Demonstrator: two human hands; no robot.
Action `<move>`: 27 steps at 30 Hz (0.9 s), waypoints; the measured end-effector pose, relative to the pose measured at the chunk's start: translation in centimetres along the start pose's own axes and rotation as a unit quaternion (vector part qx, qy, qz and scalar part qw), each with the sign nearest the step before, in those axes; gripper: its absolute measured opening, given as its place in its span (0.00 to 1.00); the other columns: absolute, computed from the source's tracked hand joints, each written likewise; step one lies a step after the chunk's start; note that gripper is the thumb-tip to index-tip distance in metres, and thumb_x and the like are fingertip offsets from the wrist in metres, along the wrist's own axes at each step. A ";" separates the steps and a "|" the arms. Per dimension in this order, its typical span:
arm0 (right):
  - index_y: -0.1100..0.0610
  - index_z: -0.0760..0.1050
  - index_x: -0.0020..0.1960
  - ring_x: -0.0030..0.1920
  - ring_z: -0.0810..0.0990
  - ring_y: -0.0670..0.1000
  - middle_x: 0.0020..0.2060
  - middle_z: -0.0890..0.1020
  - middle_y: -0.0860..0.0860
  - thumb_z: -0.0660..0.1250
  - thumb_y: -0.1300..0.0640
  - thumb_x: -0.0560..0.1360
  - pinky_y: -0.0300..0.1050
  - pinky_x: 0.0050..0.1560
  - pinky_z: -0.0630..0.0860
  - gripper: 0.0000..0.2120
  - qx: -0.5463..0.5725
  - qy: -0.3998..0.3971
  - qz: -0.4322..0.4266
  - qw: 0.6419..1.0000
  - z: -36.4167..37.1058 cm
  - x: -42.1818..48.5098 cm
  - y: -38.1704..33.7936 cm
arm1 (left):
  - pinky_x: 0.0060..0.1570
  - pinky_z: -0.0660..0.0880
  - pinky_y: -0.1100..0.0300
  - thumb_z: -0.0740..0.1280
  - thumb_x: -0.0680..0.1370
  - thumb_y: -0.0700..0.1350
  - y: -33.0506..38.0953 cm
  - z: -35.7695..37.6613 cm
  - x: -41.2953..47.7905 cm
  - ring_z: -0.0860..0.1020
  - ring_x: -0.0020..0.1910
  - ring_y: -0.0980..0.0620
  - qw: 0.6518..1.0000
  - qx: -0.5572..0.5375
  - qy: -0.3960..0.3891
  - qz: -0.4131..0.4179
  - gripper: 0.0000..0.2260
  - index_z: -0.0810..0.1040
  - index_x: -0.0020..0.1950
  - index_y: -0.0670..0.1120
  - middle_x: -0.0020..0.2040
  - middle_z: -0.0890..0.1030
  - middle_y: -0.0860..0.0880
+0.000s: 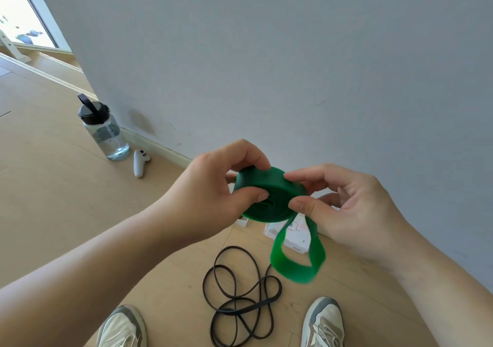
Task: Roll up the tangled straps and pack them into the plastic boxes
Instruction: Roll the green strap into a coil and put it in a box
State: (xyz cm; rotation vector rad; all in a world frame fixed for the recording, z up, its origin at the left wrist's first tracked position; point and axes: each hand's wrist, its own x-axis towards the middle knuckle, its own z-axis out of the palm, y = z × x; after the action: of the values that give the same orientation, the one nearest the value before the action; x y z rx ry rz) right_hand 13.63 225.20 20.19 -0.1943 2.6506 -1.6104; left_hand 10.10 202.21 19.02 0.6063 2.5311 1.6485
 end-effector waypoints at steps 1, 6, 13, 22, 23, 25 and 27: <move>0.38 0.85 0.53 0.47 0.84 0.51 0.47 0.84 0.47 0.77 0.54 0.72 0.49 0.52 0.83 0.13 0.012 0.001 -0.004 1.000 0.1 0.0 0.0 | 0.57 0.81 0.59 0.77 0.74 0.37 0.0 -0.1 0.0 0.82 0.55 0.55 0.999 -0.035 0.007 -0.016 0.14 0.81 0.53 0.54 0.49 0.85 0.56; 0.39 0.85 0.55 0.54 0.84 0.49 0.50 0.86 0.41 0.75 0.58 0.75 0.41 0.58 0.80 0.15 -0.015 0.012 -0.031 0.999 -0.3 -0.2 0.2 | 0.52 0.84 0.54 0.79 0.73 0.38 0.1 -0.2 0.3 0.84 0.52 0.52 0.991 -0.114 -0.027 -0.062 0.13 0.83 0.52 0.53 0.49 0.86 0.53; 0.40 0.83 0.62 0.56 0.86 0.47 0.53 0.87 0.45 0.74 0.64 0.75 0.40 0.62 0.79 0.23 0.077 -0.039 -0.001 0.996 -0.2 -0.5 0.1 | 0.52 0.84 0.45 0.80 0.71 0.40 -0.2 -0.3 0.4 0.85 0.52 0.43 0.978 -0.187 -0.005 -0.088 0.11 0.84 0.51 0.49 0.48 0.87 0.46; 0.44 0.86 0.55 0.47 0.87 0.55 0.47 0.89 0.51 0.74 0.59 0.74 0.44 0.56 0.83 0.13 0.136 0.122 -0.009 0.983 1.4 -0.3 -0.4 | 0.58 0.80 0.42 0.74 0.70 0.37 0.1 1.6 0.2 0.85 0.50 0.41 0.903 -0.401 0.083 -0.129 0.09 0.78 0.47 0.44 0.49 0.86 0.40; 0.43 0.86 0.57 0.48 0.86 0.58 0.47 0.89 0.53 0.74 0.60 0.76 0.48 0.58 0.83 0.15 0.133 0.109 -0.005 0.985 1.4 -0.3 -0.3 | 0.60 0.80 0.40 0.74 0.71 0.37 -0.1 1.7 0.1 0.85 0.50 0.41 0.899 -0.407 0.082 -0.138 0.09 0.77 0.47 0.43 0.49 0.86 0.41; 0.45 0.86 0.55 0.50 0.87 0.53 0.49 0.89 0.50 0.73 0.65 0.77 0.51 0.60 0.83 0.16 0.134 0.110 0.003 0.985 1.2 -0.2 -0.3 | 0.59 0.80 0.38 0.77 0.73 0.36 -0.2 1.5 0.1 0.85 0.53 0.40 0.913 -0.377 0.052 -0.146 0.11 0.76 0.48 0.42 0.53 0.86 0.42; 0.47 0.87 0.52 0.52 0.87 0.49 0.48 0.89 0.47 0.73 0.69 0.75 0.48 0.58 0.83 0.17 0.124 0.105 0.013 0.987 1.0 -0.2 -0.4 | 0.55 0.83 0.44 0.77 0.75 0.37 -0.3 1.1 0.0 0.85 0.57 0.45 0.960 -0.249 0.011 -0.129 0.10 0.76 0.48 0.41 0.58 0.85 0.49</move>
State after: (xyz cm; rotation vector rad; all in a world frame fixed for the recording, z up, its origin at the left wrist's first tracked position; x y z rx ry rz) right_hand 13.93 224.19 20.13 0.0187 2.5458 -2.0335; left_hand 10.29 203.07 18.27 0.2017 1.9698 2.0710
